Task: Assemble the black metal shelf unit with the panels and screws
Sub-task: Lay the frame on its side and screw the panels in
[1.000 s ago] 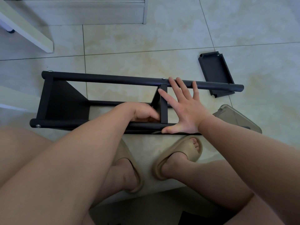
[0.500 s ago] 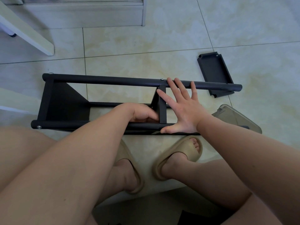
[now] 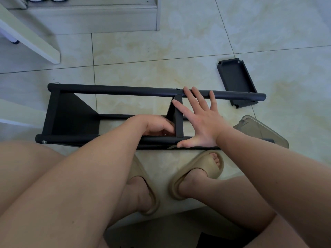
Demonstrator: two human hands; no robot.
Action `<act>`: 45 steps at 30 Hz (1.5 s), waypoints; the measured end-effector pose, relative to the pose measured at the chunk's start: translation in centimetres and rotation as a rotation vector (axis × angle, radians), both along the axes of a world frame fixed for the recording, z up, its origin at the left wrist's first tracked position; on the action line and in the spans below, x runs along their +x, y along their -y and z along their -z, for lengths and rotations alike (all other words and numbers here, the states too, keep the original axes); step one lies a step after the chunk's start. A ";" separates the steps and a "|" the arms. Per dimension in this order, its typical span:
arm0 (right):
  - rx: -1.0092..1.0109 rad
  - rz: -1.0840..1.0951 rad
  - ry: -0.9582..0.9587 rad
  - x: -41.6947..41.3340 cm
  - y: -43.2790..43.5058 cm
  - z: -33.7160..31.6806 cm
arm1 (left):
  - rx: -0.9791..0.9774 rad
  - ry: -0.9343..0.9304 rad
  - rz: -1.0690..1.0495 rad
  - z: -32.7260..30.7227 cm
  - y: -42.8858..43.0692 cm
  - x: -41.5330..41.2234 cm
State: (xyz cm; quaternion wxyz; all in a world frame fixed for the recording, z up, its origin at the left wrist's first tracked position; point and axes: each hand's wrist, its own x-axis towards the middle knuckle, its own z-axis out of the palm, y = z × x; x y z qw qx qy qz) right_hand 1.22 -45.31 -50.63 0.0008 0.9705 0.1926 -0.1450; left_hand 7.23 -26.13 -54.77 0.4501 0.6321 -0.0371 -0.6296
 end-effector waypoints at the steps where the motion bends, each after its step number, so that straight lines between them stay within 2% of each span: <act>1: 0.002 0.000 0.002 0.0 0.0 0.0 | -0.027 -0.027 -0.035 -0.1 0.1 0.0; 5: 0.006 -0.001 0.011 0.0 0.1 0.1 | -0.046 -0.096 -0.125 -0.1 0.3 0.0; 9: 0.009 -0.004 0.016 0.0 0.1 0.2 | 0.106 0.078 0.036 -0.2 0.3 0.0; 12: 0.016 -0.004 0.021 0.0 0.1 0.3 | 0.040 0.036 0.020 -0.4 0.3 0.0; 17: 0.015 -0.002 0.023 0.0 0.1 0.3 | -0.058 -0.077 -0.131 -0.3 0.2 0.0; 25: 0.015 0.003 0.011 0.0 0.1 0.2 | 0.028 0.000 0.038 -0.4 0.2 -0.1; 31: 0.007 0.000 0.013 0.0 0.1 0.2 | -0.069 -0.112 -0.121 0.1 0.2 0.0; 37: 0.009 -0.002 0.015 0.0 0.1 0.2 | 0.058 -0.062 0.068 -0.2 0.0 0.1; 41: 0.008 -0.002 0.019 0.0 0.1 0.3 | -0.020 -0.077 -0.007 0.0 0.0 0.0; 45: 0.012 0.000 0.018 0.0 0.1 0.3 | -0.014 -0.078 -0.060 0.3 0.1 0.1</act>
